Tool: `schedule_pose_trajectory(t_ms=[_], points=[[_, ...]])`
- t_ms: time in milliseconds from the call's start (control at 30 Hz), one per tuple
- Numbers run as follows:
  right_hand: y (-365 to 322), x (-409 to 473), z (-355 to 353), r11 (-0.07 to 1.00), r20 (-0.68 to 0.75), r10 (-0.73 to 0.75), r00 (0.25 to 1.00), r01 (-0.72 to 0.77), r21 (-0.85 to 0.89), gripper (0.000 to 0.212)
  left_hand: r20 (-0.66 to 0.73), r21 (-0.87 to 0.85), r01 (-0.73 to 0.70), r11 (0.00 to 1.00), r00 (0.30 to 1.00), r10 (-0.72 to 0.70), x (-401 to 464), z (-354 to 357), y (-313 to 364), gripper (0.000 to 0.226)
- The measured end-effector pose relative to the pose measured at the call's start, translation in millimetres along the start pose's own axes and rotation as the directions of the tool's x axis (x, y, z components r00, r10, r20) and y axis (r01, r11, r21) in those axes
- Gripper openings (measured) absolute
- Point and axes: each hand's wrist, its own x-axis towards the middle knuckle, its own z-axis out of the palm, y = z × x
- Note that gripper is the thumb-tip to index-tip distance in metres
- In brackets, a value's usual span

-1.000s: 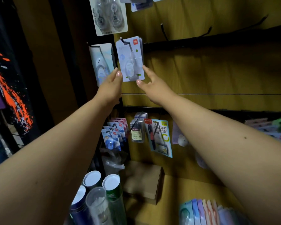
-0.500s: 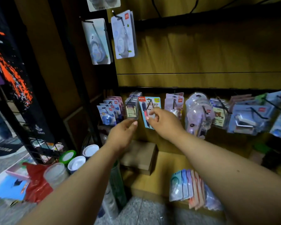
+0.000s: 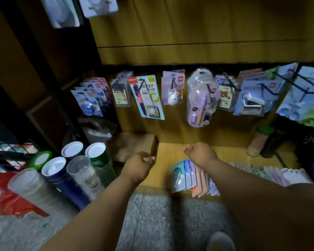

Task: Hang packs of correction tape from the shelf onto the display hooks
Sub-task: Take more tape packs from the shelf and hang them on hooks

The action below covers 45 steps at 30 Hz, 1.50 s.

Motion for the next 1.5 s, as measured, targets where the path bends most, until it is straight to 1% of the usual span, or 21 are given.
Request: schedule_pose_trajectory(t_ms=[133, 300, 433, 467, 533, 600, 733, 833, 933, 1033, 1100, 1133, 1200, 1233, 1267, 1300, 1367, 1400, 1433, 1467, 1500], points=[[33.0, 5.8, 23.4, 0.993, 0.028, 0.114, 0.993, -0.114, 0.004, 0.035, 0.094, -0.008, 0.022, 1.000, 0.995, -0.021, 18.9, 32.2, -14.2, 0.043], [50.8, 19.9, 54.9, 0.975, 0.071, 0.216, 0.974, -0.219, 0.043, 0.035, 0.171, -0.094, 0.069, 0.993, 0.984, -0.052, 38.2, 71.3, -35.7, 0.040], [64.0, 37.5, 78.7, 0.931, 0.100, 0.306, 0.947, -0.320, 0.177, 0.045, 0.220, -0.135, 0.135, 0.982, 0.970, -0.103, 52.0, 100.2, -53.7, 0.034], [66.1, 41.9, 85.3, 0.921, 0.139, 0.337, 0.931, -0.357, 0.156, 0.045, 0.232, -0.140, 0.154, 0.978, 0.965, -0.119, 55.1, 106.3, -58.9, 0.033], [74.0, 49.6, 99.5, 0.934, 0.162, 0.336, 0.928, -0.350, 0.067, 0.039, 0.250, -0.142, 0.186, 0.972, 0.957, -0.147, 62.7, 116.7, -69.8, 0.031], [81.4, 56.8, 114.1, 0.919, 0.202, 0.371, 0.906, -0.390, 0.062, 0.038, 0.263, -0.157, 0.214, 0.964, 0.950, -0.168, 69.4, 124.0, -78.8, 0.029], [90.2, 63.9, 133.9, 0.903, 0.212, 0.403, 0.890, -0.424, 0.063, 0.039, 0.287, -0.202, 0.264, 0.943, 0.937, -0.200, 77.7, 133.1, -89.2, 0.028], [90.4, 67.8, 141.2, 0.903, 0.235, 0.400, 0.886, -0.426, 0.066, 0.035, 0.312, -0.254, 0.311, 0.916, 0.923, -0.226, 80.7, 139.5, -97.8, 0.027], [92.4, 70.4, 147.9, 0.898, 0.280, 0.407, 0.869, -0.437, 0.048, 0.039, 0.329, -0.274, 0.355, 0.894, 0.908, -0.259, 81.6, 145.2, -102.3, 0.028], [94.5, 72.4, 151.4, 0.881, 0.289, 0.422, 0.859, -0.464, 0.094, 0.034, 0.326, -0.284, 0.367, 0.886, 0.906, -0.271, 82.6, 151.3, -105.5, 0.040], [92.7, 70.2, 147.3, 0.874, 0.312, 0.378, 0.872, -0.447, 0.189, 0.021, 0.312, -0.292, 0.387, 0.875, 0.903, -0.295, 84.0, 157.3, -110.7, 0.046], [92.6, 69.2, 144.5, 0.866, 0.328, 0.343, 0.880, -0.432, 0.252, 0.023, 0.305, -0.302, 0.404, 0.863, 0.899, -0.314, 83.9, 158.7, -111.0, 0.044], [93.4, 65.3, 136.9, 0.860, 0.359, 0.243, 0.901, -0.371, 0.350, 0.032, 0.297, -0.371, 0.445, 0.815, 0.889, -0.350, 84.7, 158.6, -107.1, 0.049], [91.4, 61.2, 131.4, 0.850, 0.393, 0.193, 0.899, -0.353, 0.390, 0.031, 0.303, -0.426, 0.478, 0.768, 0.875, -0.377, 83.8, 157.2, -101.5, 0.059], [91.2, 58.2, 127.7, 0.838, 0.438, 0.146, 0.887, -0.346, 0.422, 0.030, 0.341, -0.499, 0.520, 0.693, 0.853, -0.395, 82.4, 156.9, -95.4, 0.066], [90.6, 55.0, 124.4, 0.838, 0.479, 0.108, 0.871, -0.339, 0.428, 0.028, 0.390, -0.582, 0.547, 0.602, 0.837, -0.384, 81.9, 157.9, -91.1, 0.066], [88.2, 51.1, 121.3, 0.851, 0.508, 0.080, 0.857, -0.325, 0.413, 0.027, 0.419, -0.715, 0.525, 0.462, 0.850, -0.319, 78.3, 157.7, -82.1, 0.047], [88.9, 52.8, 121.1, 0.850, 0.481, 0.105, 0.871, -0.330, 0.411, 0.027, 0.419, -0.745, 0.516, 0.422, 0.855, -0.307, 77.5, 158.5, -81.0, 0.047], [87.5, 54.4, 118.9, 0.847, 0.423, 0.157, 0.892, -0.342, 0.406, 0.027, 0.419, -0.763, 0.512, 0.395, 0.857, -0.300, 77.3, 159.3, -81.9, 0.053], [90.2, 58.0, 118.6, 0.858, 0.334, 0.217, 0.917, -0.342, 0.383, 0.029, 0.423, -0.775, 0.510, 0.372, 0.857, -0.294, 76.2, 158.8, -82.0, 0.057], [94.5, 61.7, 117.8, 0.887, 0.234, 0.274, 0.933, -0.340, 0.314, 0.034, 0.419, -0.790, 0.504, 0.350, 0.860, -0.292, 77.4, 159.5, -84.9, 0.053]])
